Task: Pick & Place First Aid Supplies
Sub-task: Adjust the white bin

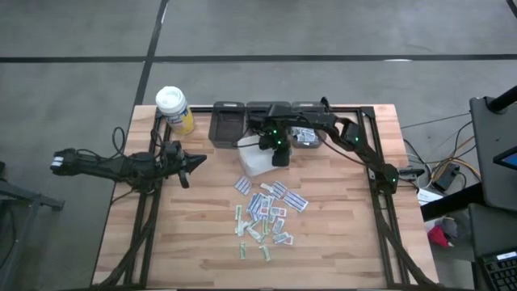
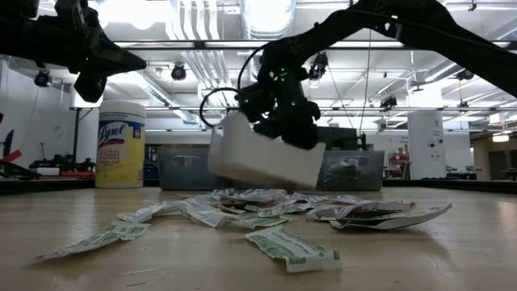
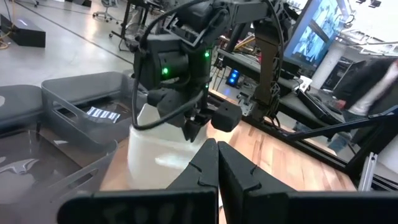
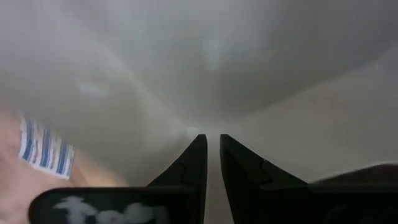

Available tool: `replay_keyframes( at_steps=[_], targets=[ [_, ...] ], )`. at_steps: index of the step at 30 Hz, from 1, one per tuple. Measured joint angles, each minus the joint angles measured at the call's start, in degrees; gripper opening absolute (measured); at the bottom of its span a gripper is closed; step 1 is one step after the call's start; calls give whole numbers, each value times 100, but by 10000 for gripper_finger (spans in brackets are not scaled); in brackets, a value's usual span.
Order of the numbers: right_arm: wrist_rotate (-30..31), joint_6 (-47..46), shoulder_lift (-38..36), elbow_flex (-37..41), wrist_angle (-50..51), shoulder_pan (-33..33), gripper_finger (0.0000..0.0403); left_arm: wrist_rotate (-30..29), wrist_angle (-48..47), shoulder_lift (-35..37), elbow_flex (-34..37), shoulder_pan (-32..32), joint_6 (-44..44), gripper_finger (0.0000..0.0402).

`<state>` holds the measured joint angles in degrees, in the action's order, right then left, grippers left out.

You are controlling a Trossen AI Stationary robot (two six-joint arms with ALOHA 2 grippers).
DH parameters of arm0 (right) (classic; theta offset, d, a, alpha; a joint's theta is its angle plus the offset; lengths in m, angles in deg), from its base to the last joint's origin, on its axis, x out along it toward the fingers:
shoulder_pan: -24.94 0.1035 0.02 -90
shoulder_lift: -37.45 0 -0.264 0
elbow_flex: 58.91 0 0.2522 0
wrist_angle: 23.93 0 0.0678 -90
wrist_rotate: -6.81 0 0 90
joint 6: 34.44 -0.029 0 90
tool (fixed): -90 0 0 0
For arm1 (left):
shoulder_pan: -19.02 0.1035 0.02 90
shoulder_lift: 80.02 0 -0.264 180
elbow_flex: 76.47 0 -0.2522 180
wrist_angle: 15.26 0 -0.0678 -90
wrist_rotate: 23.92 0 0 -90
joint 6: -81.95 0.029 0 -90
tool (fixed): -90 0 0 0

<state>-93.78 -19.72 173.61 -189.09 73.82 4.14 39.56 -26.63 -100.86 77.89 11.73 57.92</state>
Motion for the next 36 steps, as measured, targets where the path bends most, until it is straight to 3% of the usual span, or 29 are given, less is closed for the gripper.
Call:
replay_keyframes(
  at_steps=[18, 25, 36],
  targets=[
    [-272, -561, -585, -2, -89, 213, 43, -7, -60, 0, 0, 2, 33, 0],
    [-767, -401, -1051, -15, -1123, 595, 41, -9, -80, 0, 0, 4, 60, 0],
    [-744, 24, -1051, -107, -2339, 1292, 31, 295, -76, 5, 0, 2, 201, 0]
  ],
)
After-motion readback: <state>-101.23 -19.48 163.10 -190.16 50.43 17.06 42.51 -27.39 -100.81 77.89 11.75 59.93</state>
